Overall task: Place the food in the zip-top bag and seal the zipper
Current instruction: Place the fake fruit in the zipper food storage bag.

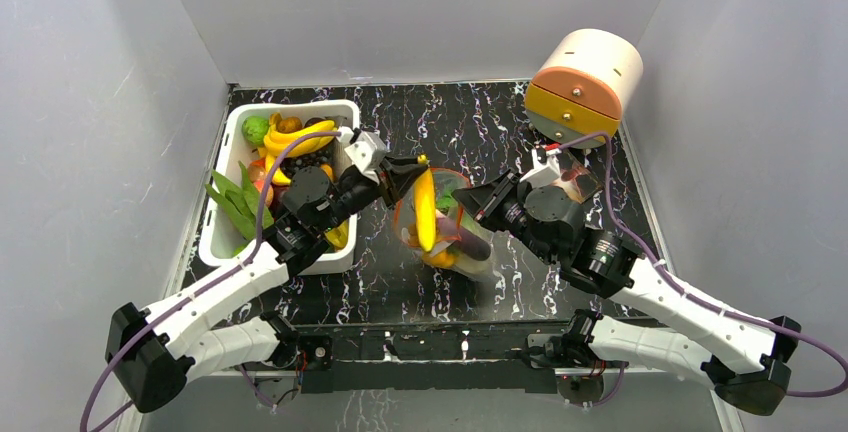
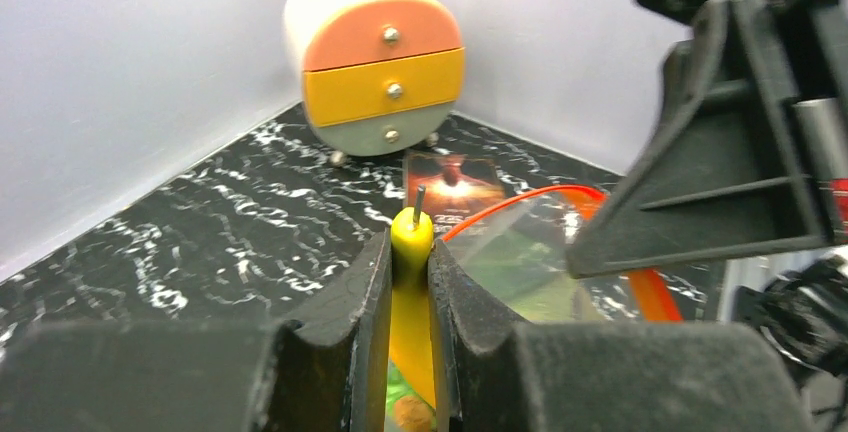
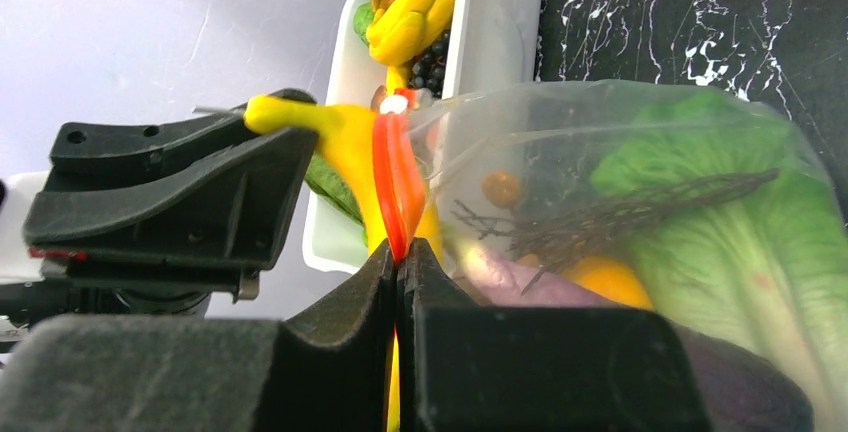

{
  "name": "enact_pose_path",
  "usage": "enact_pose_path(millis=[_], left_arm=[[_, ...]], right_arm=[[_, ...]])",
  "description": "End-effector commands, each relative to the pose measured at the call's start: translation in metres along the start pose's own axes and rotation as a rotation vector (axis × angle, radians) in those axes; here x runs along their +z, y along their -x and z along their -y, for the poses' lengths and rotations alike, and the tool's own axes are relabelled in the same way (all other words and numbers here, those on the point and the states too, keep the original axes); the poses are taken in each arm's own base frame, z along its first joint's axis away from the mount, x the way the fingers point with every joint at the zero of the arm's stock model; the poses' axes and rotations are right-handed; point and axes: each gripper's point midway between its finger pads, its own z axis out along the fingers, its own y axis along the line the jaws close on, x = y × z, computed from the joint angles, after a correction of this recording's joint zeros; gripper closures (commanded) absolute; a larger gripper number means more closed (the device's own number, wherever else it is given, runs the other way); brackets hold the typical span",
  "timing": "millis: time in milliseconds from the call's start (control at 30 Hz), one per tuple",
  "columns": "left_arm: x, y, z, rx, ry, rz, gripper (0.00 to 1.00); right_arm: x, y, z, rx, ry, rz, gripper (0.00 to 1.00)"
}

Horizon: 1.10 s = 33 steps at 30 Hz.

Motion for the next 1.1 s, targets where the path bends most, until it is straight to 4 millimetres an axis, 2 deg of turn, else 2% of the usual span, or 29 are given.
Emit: enact_pose_path(millis=[0, 167, 333, 600, 800, 933, 1067], left_arm=[[0.002, 0.012, -0.033, 0.07, 0.185, 0.007, 1.0], [0.005, 0.017, -0.033, 0.033, 0.268, 0.025, 1.0], [0.002, 0.018, -0.053, 0.072, 0.428, 0.015, 1.0], [0.002, 0.026, -0.07, 0.208, 0.536, -0.013, 1.0], [0.008, 0.01, -0.062, 0.364, 0.504, -0.035, 1.0], [0.011, 0.01, -0.052, 0.374, 0.479, 0.008, 1.0], [0.015, 0.012, -0.034, 0.32, 0.427, 0.038, 1.0]], right_arm=[[-0.011, 0.024, -0.036, 0.084, 0.128, 0.068, 1.0], [-0.01, 0.025, -0.044, 0.069, 0.163, 0.068, 1.0], [-0.003, 0.018, -0.04, 0.056, 0.151, 0.056, 1.0], [-0.002, 0.017, -0.037, 0.054, 0.146, 0.057, 1.0], [0.0, 0.025, -0.041, 0.083, 0.146, 0.096, 1.0], [0.004, 0.028, -0.05, 0.105, 0.162, 0.101, 1.0], [0.012, 0.031, -0.051, 0.127, 0.156, 0.128, 1.0]])
